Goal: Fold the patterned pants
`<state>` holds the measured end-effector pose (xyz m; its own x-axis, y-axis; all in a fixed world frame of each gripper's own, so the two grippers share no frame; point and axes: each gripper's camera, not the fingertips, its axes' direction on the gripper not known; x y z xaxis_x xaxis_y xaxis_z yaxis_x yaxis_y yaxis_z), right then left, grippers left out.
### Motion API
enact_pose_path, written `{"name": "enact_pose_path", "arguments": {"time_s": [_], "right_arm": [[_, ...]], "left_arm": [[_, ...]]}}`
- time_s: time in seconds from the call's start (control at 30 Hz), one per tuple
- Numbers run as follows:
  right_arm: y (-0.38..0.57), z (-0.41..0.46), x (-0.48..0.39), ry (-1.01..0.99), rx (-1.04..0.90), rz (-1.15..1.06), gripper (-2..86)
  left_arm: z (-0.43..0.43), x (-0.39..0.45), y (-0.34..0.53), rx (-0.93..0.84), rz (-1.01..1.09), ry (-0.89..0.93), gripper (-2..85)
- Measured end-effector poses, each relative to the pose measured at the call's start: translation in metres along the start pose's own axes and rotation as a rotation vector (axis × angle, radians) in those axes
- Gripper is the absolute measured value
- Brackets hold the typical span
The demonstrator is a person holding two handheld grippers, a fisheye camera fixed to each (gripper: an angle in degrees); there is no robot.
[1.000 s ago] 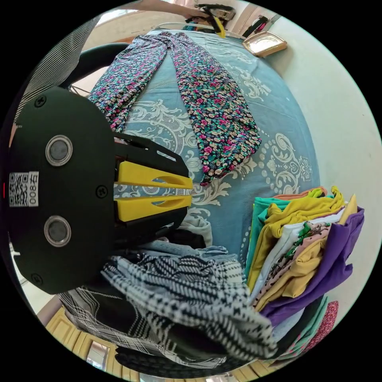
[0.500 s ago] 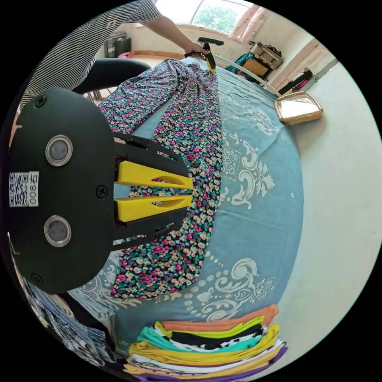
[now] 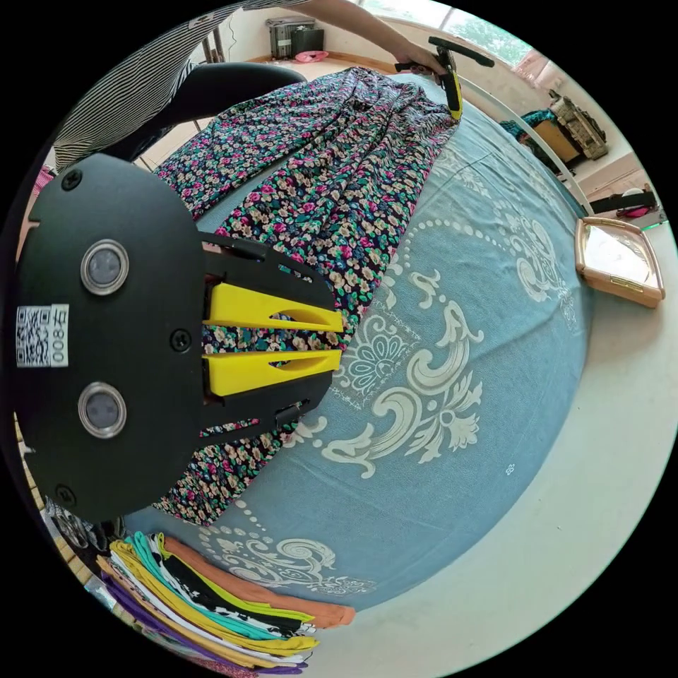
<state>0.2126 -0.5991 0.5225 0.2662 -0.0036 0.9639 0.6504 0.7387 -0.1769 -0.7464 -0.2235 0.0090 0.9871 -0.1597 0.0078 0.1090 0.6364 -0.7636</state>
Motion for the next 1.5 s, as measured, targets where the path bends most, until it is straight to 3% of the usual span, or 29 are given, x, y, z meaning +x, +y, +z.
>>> {"name": "enact_pose_path", "arguments": {"time_s": [0.1, 0.2, 0.23, 0.37, 0.7, 0.9, 1.2, 1.5], "right_arm": [[-0.011, 0.012, 0.0, 0.002, -0.006, 0.003, 5.5], [-0.019, 0.016, 0.002, -0.002, -0.003, 0.011, 5.4], [-0.021, 0.017, 0.002, -0.003, -0.004, 0.011, 5.4], [-0.03, 0.022, 0.005, 0.004, -0.008, -0.004, 4.2], [-0.038, -0.018, 0.042, -0.01, 0.143, 0.078, 0.5], [-0.052, -0.007, 0.069, -0.04, 0.076, 0.17, 1.1], [0.032, -0.066, 0.146, -0.031, 0.238, 0.356, 5.7], [0.168, -0.087, 0.255, 0.037, 0.14, 0.693, 5.9]], "left_arm": [[-0.001, 0.011, -0.006, -0.001, 0.106, -0.022, 7.7], [0.024, 0.023, -0.016, -0.146, 0.206, -0.082, 6.8], [0.022, 0.023, -0.016, -0.093, 0.211, -0.076, 5.0], [0.019, 0.022, -0.018, -0.078, 0.18, -0.064, 1.8], [-0.037, 0.019, -0.058, 0.229, 0.066, -0.052, 0.6], [0.002, 0.03, -0.082, 0.098, 0.033, -0.118, 2.0], [0.005, 0.065, -0.063, 0.251, 0.1, 0.131, 8.6], [0.058, 0.191, -0.088, 0.121, 0.376, 0.328, 9.3]]}}
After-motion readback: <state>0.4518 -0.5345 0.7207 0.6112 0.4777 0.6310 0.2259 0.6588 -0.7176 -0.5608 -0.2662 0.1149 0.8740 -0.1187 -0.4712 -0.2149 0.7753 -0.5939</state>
